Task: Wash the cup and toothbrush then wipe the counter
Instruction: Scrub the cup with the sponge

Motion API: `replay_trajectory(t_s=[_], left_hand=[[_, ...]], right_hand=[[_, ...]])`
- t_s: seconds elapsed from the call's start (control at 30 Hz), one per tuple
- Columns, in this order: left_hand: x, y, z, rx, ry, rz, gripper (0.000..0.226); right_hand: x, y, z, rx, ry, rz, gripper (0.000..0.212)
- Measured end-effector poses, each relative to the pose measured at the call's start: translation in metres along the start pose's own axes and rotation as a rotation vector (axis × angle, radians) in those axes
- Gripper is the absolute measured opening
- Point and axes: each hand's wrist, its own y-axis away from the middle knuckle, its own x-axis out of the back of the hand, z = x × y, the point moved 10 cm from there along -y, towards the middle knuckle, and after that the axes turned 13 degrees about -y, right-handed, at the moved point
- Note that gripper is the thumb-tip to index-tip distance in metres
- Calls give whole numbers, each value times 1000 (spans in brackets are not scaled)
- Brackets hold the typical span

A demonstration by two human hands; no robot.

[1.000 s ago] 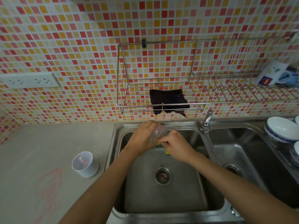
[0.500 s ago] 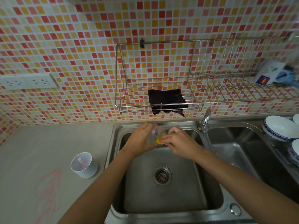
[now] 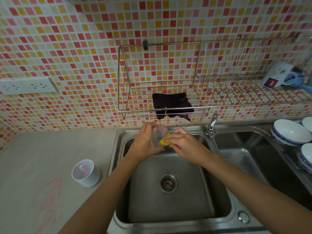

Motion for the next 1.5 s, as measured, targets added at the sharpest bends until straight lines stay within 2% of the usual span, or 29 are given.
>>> replay_trajectory(t_s=[0.1,0.17,0.3,0.4,0.43,0.5,0.57,0.67,0.77,0.8,0.87,0.9,0.97,1.03,1.17,1.33,1.5], left_hand=[[-2,-1,1,-42,-62,1,84],[-1,-3,1,-58,-145,7,84],[2,-5,4,-59,-228,-8,84],[7,-7,10,-102,-234,-9,84],[8,-7,11,-125,-238,-12,85],[7,-5,11,-140,-235,-43,83],[4,-1,6,-130,-238,-82,82],[2,4,2,-119,-224,-106,82],[10,1,9,-132,-212,-101,83],[13,0,11,-131,-204,-97,83],[16,-2,10,-111,-187,-110,83],[16,-2,8,-102,-184,-119,84],[11,-1,3,-90,-188,-143,84],[10,0,3,-82,-188,-151,85],[11,-4,7,-93,-175,-165,85],[2,1,-4,-75,-109,-199,86],[3,-1,0,-9,3,-170,89]], right_hand=[[-11,-2,13,-157,-135,-78,34],[-14,-5,12,-160,-147,-88,33],[-18,-6,-2,59,216,-109,41],[-12,-3,-3,78,357,-33,48],[-14,-2,-3,53,335,-2,47],[-20,-2,-3,-49,106,27,40],[-37,-2,7,-168,-91,-63,36],[-37,-8,7,-94,44,-153,40],[-29,-11,0,35,326,-111,38],[-28,-9,-1,43,324,-71,39],[-25,-8,-3,-6,152,26,38],[-24,-6,1,-94,9,52,36],[-28,-3,11,-195,-119,51,32],[-25,-5,8,-146,-78,6,33],[-15,-6,0,67,123,-19,38],[-19,6,-6,108,95,-71,35],[-9,5,-7,113,99,26,30]])
